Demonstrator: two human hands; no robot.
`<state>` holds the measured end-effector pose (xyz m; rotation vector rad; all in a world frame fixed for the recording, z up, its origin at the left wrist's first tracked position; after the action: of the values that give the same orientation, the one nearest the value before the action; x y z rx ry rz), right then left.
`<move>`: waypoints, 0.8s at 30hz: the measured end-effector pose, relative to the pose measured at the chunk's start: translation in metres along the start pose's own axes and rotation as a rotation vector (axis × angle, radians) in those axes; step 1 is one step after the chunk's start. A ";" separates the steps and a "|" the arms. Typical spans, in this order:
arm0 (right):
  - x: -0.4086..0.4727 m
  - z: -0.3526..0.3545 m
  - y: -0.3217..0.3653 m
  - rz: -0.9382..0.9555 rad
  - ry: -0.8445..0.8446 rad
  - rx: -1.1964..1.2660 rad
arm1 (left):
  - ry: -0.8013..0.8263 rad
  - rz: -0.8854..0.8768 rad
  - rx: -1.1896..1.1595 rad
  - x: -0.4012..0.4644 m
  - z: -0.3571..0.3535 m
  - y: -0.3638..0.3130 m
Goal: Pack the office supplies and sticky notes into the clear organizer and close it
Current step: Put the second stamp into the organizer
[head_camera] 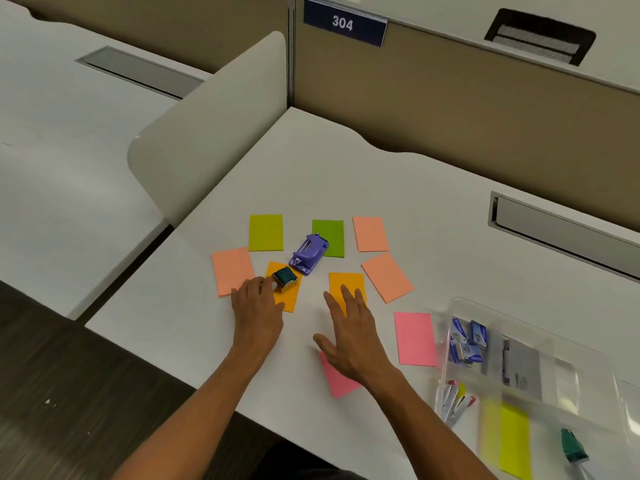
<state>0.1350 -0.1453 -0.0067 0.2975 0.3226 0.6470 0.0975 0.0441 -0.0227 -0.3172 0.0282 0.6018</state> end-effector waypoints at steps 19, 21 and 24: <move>-0.001 0.005 -0.004 -0.039 -0.102 0.256 | -0.044 -0.049 -0.530 -0.009 0.020 -0.025; -0.001 0.008 -0.008 -0.095 -0.120 0.375 | -0.029 -0.100 -0.541 -0.014 0.021 -0.035; -0.005 0.016 -0.015 -0.171 -0.163 0.519 | -0.001 -0.150 -0.597 -0.020 0.022 -0.049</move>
<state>0.1459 -0.1626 0.0030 0.8063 0.3522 0.3587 0.1070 0.0020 0.0149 -0.8893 -0.1786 0.4509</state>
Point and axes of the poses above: each hand's wrist, its own x-axis towards the middle knuckle, its own z-axis out of the back of the hand, y = z × x, the point moved 5 cm from there along x, towards the middle knuckle, and after that the axes turned 4 degrees about z, right-handed, at the moved point
